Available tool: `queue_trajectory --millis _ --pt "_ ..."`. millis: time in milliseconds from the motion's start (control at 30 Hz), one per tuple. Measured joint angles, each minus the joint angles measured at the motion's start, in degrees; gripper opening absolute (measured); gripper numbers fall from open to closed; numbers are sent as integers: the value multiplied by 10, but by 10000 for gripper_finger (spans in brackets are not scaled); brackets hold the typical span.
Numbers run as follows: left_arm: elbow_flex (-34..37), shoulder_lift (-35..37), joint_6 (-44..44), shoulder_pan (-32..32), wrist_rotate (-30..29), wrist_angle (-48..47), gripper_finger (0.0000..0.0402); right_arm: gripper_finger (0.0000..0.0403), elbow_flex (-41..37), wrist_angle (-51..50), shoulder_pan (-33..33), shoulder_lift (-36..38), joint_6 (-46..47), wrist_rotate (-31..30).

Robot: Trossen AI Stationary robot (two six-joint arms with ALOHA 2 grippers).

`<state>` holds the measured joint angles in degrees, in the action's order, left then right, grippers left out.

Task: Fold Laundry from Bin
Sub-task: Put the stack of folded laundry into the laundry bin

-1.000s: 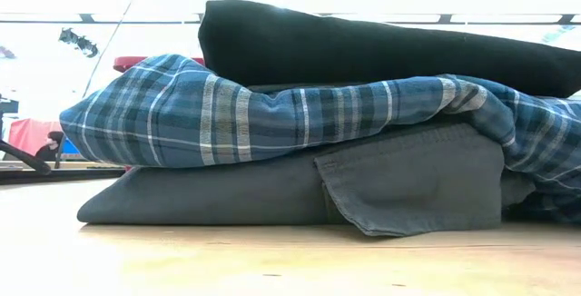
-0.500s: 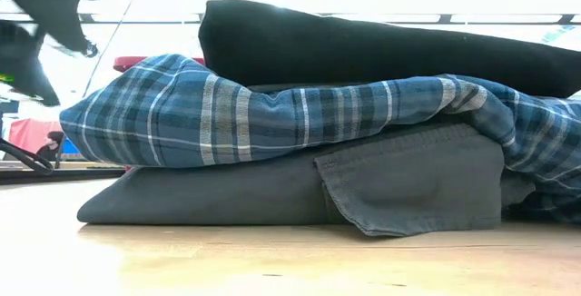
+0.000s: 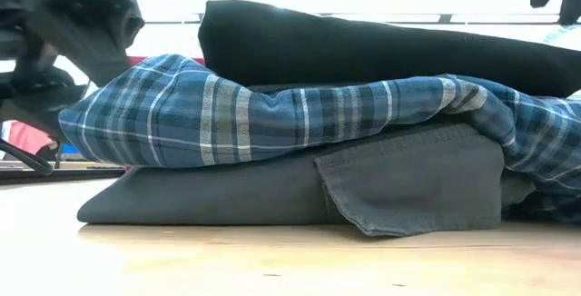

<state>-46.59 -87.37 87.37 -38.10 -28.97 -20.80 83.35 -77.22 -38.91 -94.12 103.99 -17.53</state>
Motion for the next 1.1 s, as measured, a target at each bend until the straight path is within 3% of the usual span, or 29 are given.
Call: queue_trajectory --millis 133,300,567,733,867,1100 --pt "0 0 -1 20 15 19 370 194 -116 169 37 63 -56 23" --pt "0 0 -9 30 82 45 370 193 -315 417 71 160 -50 27" --pt "4 0 14 31 81 42 370 262 -561 780 80 243 -8 57" --pt "41 19 64 34 85 50 372 323 -608 828 66 257 13 52" --pt "88 48 65 54 92 104 383 348 -614 828 64 260 2 46" --pt "201 48 5 102 93 397 399 349 -623 847 76 257 -35 12"
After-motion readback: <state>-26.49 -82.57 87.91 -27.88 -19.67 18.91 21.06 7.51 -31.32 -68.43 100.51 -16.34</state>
